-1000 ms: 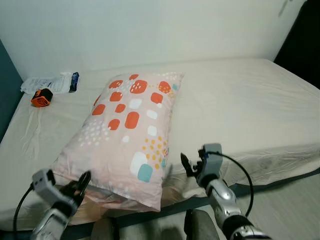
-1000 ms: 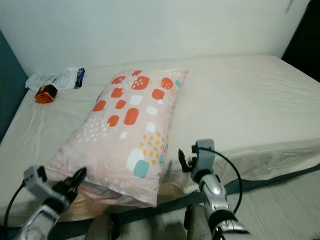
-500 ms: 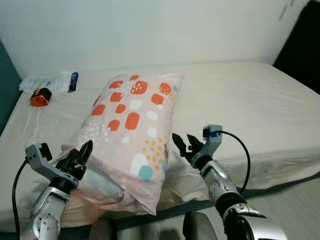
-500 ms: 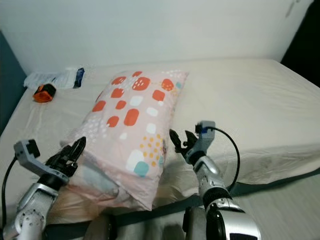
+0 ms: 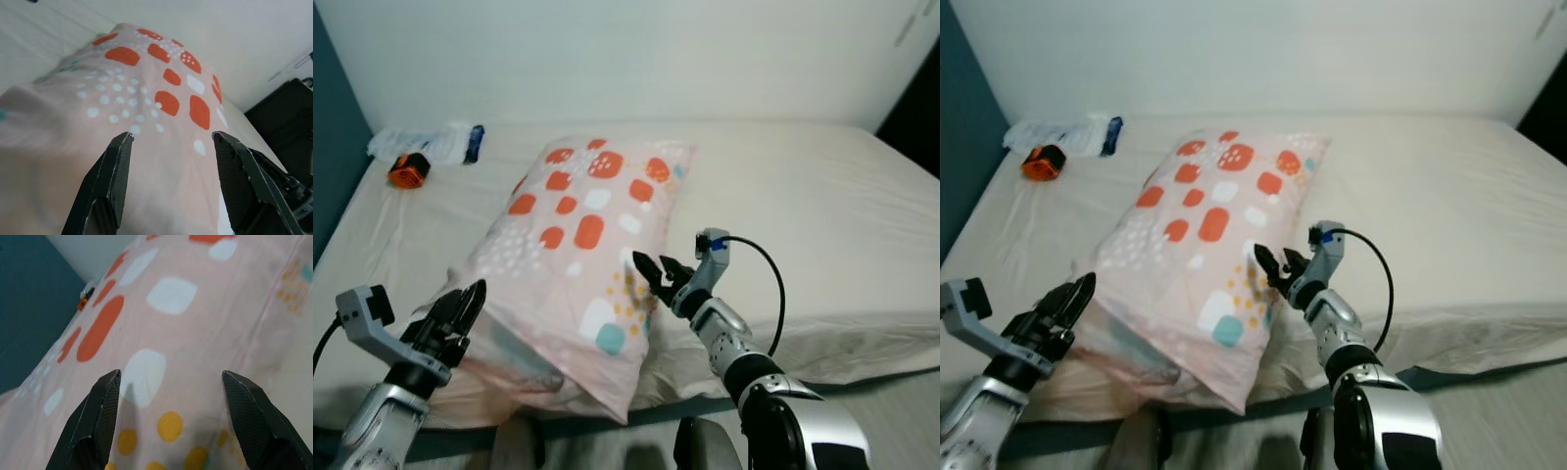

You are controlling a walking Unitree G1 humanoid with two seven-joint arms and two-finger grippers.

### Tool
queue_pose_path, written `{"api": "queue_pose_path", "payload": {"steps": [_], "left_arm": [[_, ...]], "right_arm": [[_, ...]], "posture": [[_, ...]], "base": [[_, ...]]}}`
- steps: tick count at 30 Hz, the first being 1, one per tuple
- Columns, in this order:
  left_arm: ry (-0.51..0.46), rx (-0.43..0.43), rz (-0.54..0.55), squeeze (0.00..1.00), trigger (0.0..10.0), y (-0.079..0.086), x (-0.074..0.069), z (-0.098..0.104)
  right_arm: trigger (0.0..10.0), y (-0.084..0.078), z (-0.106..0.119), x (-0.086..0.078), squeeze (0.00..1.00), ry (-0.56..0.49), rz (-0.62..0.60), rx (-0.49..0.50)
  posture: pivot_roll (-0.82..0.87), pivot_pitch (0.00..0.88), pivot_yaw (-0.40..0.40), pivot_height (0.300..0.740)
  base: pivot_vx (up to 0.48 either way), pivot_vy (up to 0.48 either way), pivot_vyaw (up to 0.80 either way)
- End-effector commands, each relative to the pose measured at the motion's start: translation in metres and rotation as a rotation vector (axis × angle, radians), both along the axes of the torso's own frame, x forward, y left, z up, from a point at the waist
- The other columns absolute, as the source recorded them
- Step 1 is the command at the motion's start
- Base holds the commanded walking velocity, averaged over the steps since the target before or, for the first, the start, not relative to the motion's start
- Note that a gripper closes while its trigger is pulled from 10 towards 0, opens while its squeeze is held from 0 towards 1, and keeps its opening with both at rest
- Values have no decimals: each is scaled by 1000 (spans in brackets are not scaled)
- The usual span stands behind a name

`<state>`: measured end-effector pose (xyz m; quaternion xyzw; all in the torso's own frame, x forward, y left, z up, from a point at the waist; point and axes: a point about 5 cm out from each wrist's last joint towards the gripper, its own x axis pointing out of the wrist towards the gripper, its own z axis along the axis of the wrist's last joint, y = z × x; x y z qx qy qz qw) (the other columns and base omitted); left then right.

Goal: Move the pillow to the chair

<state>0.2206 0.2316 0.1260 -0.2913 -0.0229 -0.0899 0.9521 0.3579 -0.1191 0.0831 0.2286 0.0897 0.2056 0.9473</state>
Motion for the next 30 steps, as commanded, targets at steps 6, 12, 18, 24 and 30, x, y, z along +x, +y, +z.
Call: {"api": "queue_pose_path", "payload": {"steps": [6, 12, 18, 24, 30], "left_arm": [[21, 15, -26, 0, 10000, 1, -12, 7], [30, 19, -28, 0, 10000, 0, -18, 11], [36, 16, -47, 0, 10000, -2, -23, 16], [35, 35, -84, 0, 10000, -5, -24, 19], [-26, 223, -225, 0, 10000, -31, -17, 26]], "right_arm": [[10000, 2, -3, 1, 0, 48, -13, -19], [10000, -8, -7, 4, 0, 132, -130, -132], [10000, -23, -12, 2, 0, 181, -240, -138], [10000, -36, -15, 1, 0, 205, -330, -112], [10000, -22, -7, 6, 0, 172, -271, -99]], "posture": [[356, 161, -106, 561], [372, 167, -100, 561], [387, 176, -99, 561], [387, 185, -97, 561], [392, 165, -100, 561]], "base": [[0, 0, 0], [0, 0, 0], [0, 0, 0], [0, 0, 0], [0, 0, 0]]}}
